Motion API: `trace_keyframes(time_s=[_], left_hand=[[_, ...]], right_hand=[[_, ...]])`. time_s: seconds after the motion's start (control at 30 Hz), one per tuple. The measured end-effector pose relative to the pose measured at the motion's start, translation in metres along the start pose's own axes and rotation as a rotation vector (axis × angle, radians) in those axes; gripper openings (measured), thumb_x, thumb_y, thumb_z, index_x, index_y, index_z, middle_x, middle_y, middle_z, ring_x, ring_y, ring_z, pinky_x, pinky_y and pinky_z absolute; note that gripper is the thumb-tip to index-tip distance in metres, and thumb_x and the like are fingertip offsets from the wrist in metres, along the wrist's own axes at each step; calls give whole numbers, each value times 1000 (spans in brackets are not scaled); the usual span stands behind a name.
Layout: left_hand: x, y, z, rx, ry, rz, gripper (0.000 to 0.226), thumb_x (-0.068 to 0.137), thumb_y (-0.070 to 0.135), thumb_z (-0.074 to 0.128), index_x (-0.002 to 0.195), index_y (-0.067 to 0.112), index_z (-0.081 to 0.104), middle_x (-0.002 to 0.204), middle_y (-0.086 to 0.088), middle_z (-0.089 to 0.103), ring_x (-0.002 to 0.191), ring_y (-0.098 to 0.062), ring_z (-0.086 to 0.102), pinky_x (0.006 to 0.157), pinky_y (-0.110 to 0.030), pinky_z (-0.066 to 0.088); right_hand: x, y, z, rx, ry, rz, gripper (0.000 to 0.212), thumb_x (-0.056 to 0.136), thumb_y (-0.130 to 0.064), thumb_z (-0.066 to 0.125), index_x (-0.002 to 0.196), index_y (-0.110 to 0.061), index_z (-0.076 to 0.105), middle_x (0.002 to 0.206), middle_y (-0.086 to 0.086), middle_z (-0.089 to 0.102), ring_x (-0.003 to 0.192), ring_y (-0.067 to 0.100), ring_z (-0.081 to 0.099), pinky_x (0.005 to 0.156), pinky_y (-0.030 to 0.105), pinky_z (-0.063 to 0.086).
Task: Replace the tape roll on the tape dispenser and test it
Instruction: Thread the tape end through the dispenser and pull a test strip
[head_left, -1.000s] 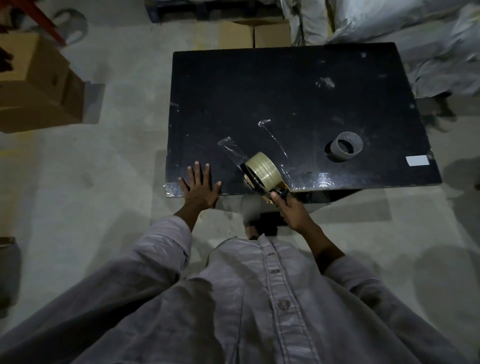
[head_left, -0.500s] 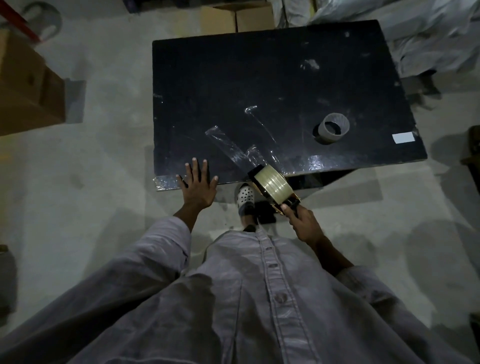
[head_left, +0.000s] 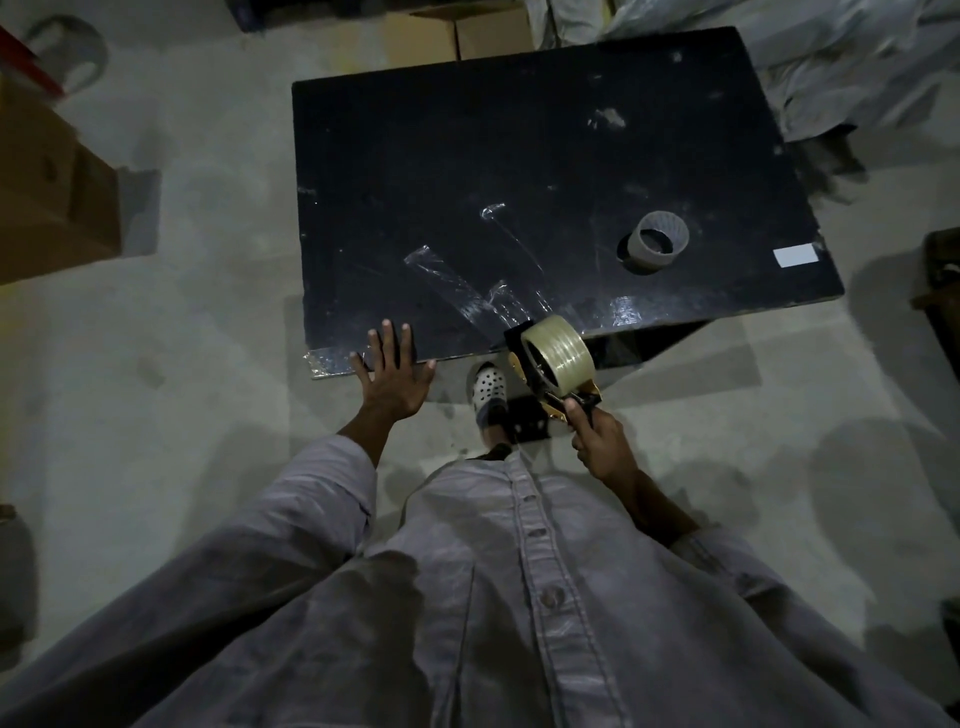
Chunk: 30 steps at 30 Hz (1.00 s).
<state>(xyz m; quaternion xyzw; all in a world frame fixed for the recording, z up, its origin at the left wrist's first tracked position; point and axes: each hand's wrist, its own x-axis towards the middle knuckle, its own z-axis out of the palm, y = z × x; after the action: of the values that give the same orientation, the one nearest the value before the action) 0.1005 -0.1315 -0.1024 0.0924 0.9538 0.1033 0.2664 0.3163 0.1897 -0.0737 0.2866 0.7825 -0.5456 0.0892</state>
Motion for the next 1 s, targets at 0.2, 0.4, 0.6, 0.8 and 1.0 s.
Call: trace_keyframes(time_s=[0.2,0.4,0.6,0.8,1.0], left_hand=[[-2,1,-2,1,-26,6,88,107,81,11,162,35,-42,174,-3,-47,163,-32,-39,129,-73,-16],[-1,3,-5,18,-58,6,93,106,82,13,168,30,-34,173,-5,-47,163,-33,-39,128,-73,-19],[-8,-9,-2,48,-46,73,92,107,81,13,170,31,-30,175,-4,-44,164,-33,-37,129,-72,-18],[-4,-8,0,38,-53,68,93,107,81,15,171,30,-29,175,-5,-44,164,-34,-37,129,-74,-15],[0,-5,13,33,19,46,96,104,84,11,171,27,-29,177,-8,-40,165,-35,-35,127,-77,-13]], right_hand=[[-32,15,-7,36,43,71,88,88,-100,52,81,-13,61,56,-4,51,51,18,48,60,42,42],[-41,-2,0,60,80,159,83,87,-101,51,80,-18,61,57,-4,55,53,19,53,57,38,43],[-41,-19,15,159,87,231,74,101,-87,51,76,-18,58,58,3,51,46,18,46,48,30,37],[-38,-1,20,351,91,366,87,80,-101,61,83,-14,63,59,6,50,43,20,41,45,27,34],[-59,19,12,354,151,414,98,79,-108,50,84,-11,59,60,7,47,45,21,42,46,28,35]])
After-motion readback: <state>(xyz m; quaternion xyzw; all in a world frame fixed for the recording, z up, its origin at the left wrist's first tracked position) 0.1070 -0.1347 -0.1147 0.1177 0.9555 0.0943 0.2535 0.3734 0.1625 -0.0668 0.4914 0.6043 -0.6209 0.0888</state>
